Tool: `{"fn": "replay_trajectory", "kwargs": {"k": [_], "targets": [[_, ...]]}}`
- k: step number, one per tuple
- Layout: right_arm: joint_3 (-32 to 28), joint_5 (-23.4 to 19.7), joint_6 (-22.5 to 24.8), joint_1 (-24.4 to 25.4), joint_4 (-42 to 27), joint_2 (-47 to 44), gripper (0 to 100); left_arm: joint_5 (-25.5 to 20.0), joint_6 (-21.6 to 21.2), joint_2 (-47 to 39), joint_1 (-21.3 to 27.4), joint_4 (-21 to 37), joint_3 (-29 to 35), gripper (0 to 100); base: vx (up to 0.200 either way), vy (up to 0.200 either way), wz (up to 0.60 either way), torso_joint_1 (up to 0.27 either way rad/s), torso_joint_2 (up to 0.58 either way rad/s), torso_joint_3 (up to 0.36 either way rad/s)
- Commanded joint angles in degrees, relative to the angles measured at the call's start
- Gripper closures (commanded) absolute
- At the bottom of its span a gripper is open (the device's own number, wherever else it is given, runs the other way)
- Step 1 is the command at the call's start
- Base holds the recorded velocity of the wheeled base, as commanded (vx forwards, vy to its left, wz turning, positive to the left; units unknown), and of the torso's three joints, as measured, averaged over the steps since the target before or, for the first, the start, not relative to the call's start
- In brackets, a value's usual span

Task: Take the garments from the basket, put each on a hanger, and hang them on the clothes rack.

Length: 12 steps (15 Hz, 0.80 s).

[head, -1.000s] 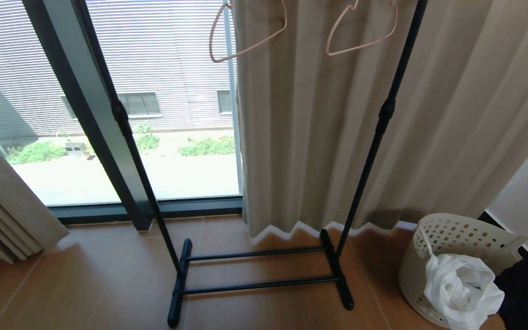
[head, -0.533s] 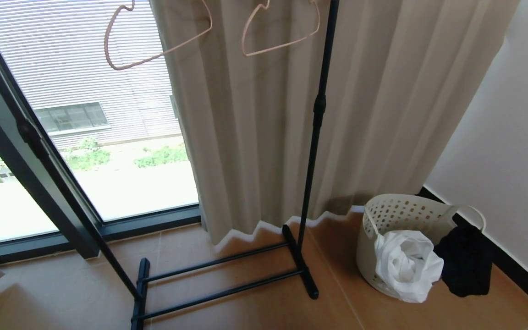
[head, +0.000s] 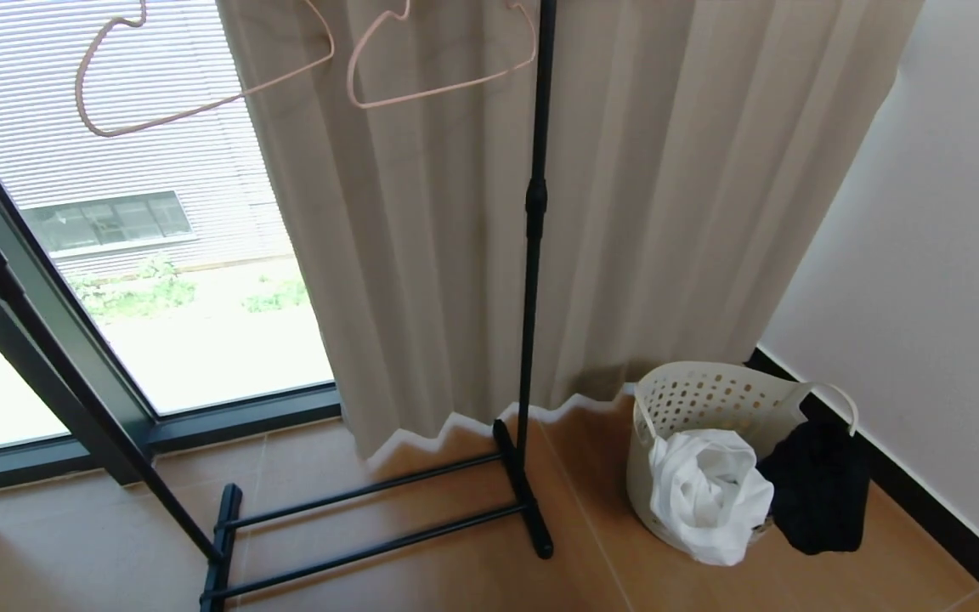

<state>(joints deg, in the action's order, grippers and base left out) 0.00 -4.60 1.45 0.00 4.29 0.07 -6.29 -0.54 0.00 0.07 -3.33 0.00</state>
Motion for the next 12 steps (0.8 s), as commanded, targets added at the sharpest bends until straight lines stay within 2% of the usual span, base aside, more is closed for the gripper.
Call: {"fn": "replay_trajectory", "kwargs": {"k": [1, 3, 7, 9, 10, 12], "targets": [[0.0, -0.1, 0.0, 0.0, 0.0, -0.1, 0, 0.0, 0.0, -0.1, 0.0, 0.0, 0.0, 0, 0.000, -0.200, -0.60, 0.002, 0.00, 0.002], [0.0, 0.0, 0.0, 0.0, 0.0, -0.1, 0, 0.0, 0.0, -0.1, 0.0, 0.0, 0.0, 0, 0.200, 0.000, -0.60, 0.002, 0.00, 0.005], [0.0, 0.0, 0.0, 0.0, 0.0, -0.1, 0, 0.0, -0.1, -0.1, 0.0, 0.0, 0.0, 0, 0.200, 0.000, 0.00, 0.003, 0.00, 0.006], [0.0, 0.0, 0.0, 0.0, 0.0, -0.1, 0, 0.0, -0.1, -0.1, 0.0, 0.0, 0.0, 0, 0.200, 0.000, -0.60, 0.007, 0.00, 0.005], [0.0, 0.0, 0.0, 0.0, 0.0, -0.1, 0, 0.0, 0.0, -0.1, 0.0, 0.0, 0.0, 0, 0.200, 0.000, 0.00, -0.002, 0.00, 0.007], [0.0, 0.0, 0.0, 0.0, 0.0, -0.1, 0, 0.0, 0.0, -0.1, 0.0, 0.0, 0.0, 0, 0.000, 0.000, 0.00, 0.000, 0.00, 0.000]]}}
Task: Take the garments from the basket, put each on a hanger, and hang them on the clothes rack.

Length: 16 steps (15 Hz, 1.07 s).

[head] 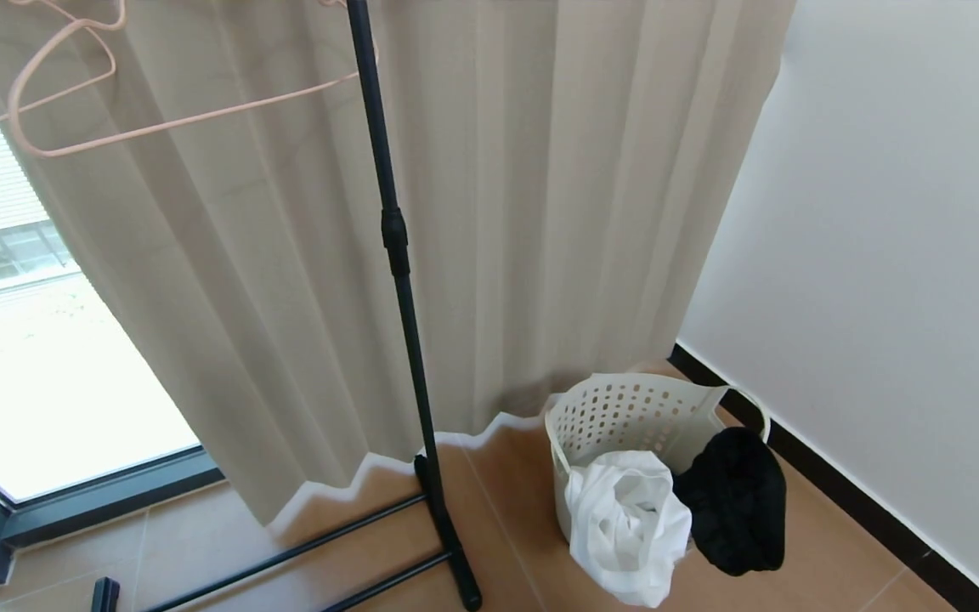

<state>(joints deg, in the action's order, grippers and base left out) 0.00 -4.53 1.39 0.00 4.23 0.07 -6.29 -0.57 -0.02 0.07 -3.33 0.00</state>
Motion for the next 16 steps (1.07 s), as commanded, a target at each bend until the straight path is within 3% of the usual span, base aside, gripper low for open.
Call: {"fn": "replay_trajectory", "kwargs": {"k": [1, 16], "targets": [[0.0, 0.0, 0.0, 0.0, 0.1, -0.1, 0, 0.1, 0.0, -0.1, 0.0, 0.0, 0.0, 0, 0.000, 0.000, 0.00, 0.000, 0.00, 0.000], [0.0, 0.0, 0.0, 0.0, 0.1, -0.1, 0, 0.0, 0.0, -0.1, 0.0, 0.1, 0.0, 0, 0.000, 0.000, 0.00, 0.000, 0.00, -0.023]]}}
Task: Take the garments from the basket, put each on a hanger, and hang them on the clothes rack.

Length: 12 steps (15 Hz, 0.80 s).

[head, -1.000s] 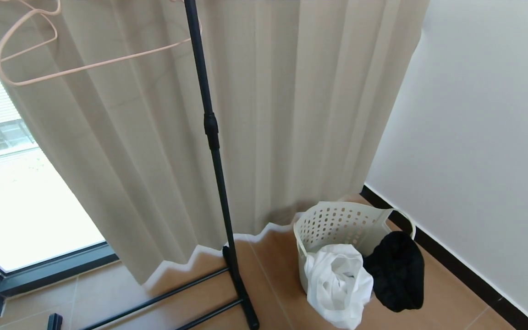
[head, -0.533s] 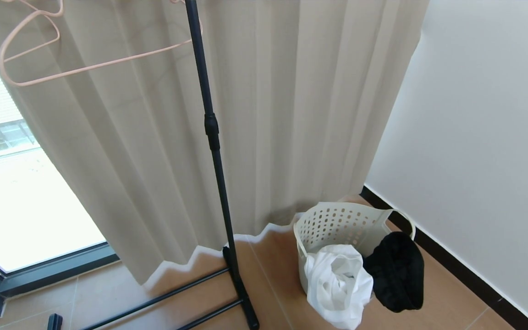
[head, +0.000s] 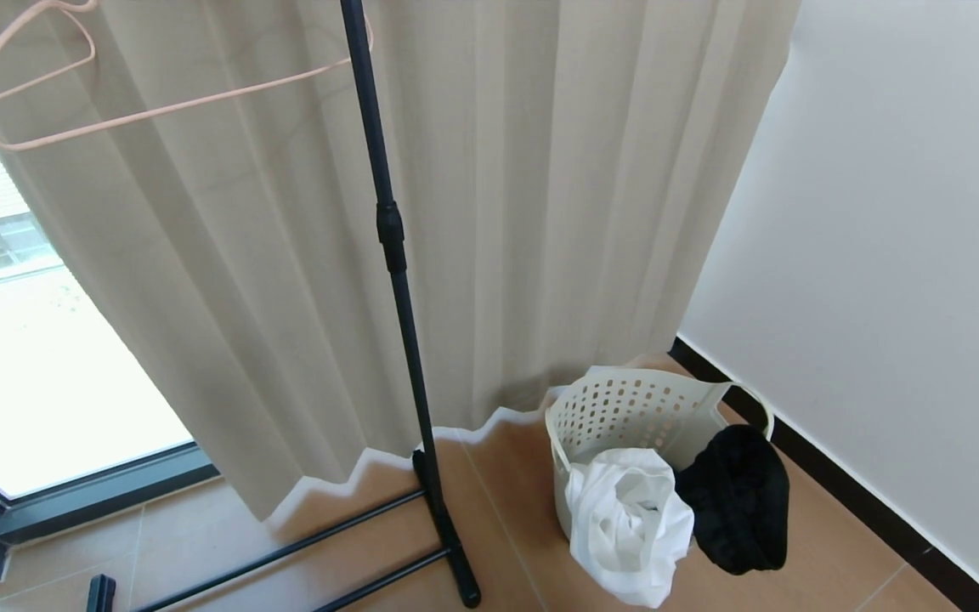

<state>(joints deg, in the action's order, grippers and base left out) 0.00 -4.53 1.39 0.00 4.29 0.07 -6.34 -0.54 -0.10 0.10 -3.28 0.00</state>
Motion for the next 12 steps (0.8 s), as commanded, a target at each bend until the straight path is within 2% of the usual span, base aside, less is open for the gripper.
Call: {"fn": "replay_trajectory", "kwargs": {"k": [1, 12], "targets": [[0.0, 0.0, 0.0, 0.0, 0.0, -0.1, 0, 0.0, 0.0, 0.0, 0.0, -0.1, 0.0, 0, 0.000, 0.000, 0.00, 0.002, 0.01, -0.178], [0.0, 0.0, -0.1, 0.0, 0.0, -0.1, 0, 0.0, 0.0, -0.3, 0.1, -0.1, 0.0, 0, 0.000, 0.000, 0.00, 0.004, 0.00, -0.199]]}}
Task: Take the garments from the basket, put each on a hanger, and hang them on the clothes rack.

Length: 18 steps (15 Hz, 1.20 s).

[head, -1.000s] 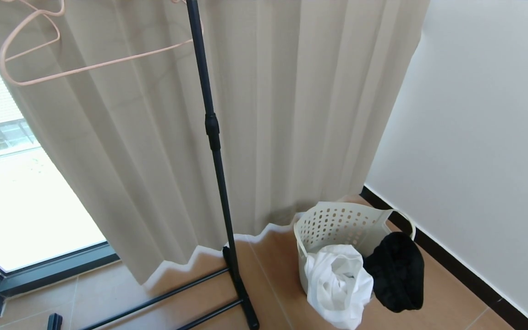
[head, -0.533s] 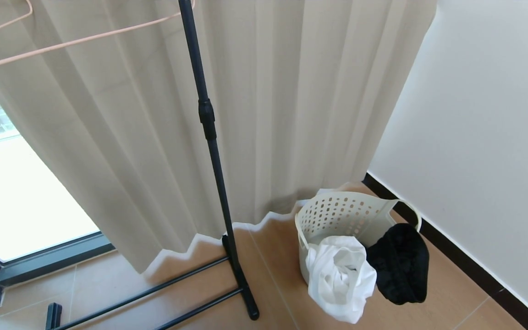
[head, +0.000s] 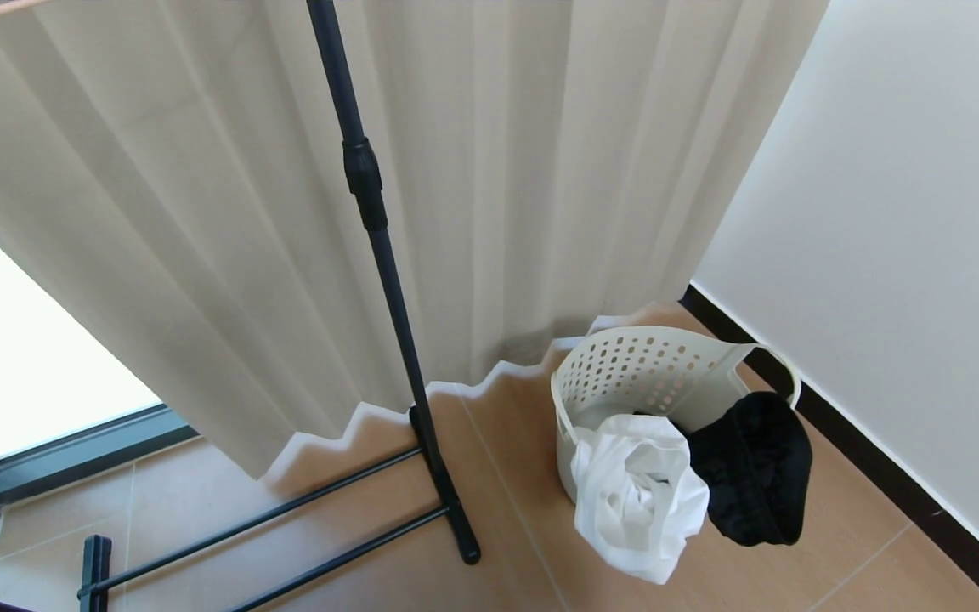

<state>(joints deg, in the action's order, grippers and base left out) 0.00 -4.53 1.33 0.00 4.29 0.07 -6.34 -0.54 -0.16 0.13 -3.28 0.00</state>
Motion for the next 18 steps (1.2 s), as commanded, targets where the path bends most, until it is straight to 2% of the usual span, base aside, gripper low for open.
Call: {"fn": "replay_trajectory", "kwargs": {"k": [1, 18], "targets": [[0.0, 0.0, 0.0, 0.0, 0.0, -0.1, 0, 0.0, 0.0, -0.2, 0.0, -0.1, 0.0, 0, 0.000, 0.000, 0.00, 0.002, 0.00, -0.203], [0.0, 0.1, 0.1, 0.0, 0.0, -0.1, 0, 0.1, 0.6, -0.1, 0.1, -0.1, 0.0, 0, 0.000, 0.000, 0.00, 0.002, 0.00, -0.198]]}}
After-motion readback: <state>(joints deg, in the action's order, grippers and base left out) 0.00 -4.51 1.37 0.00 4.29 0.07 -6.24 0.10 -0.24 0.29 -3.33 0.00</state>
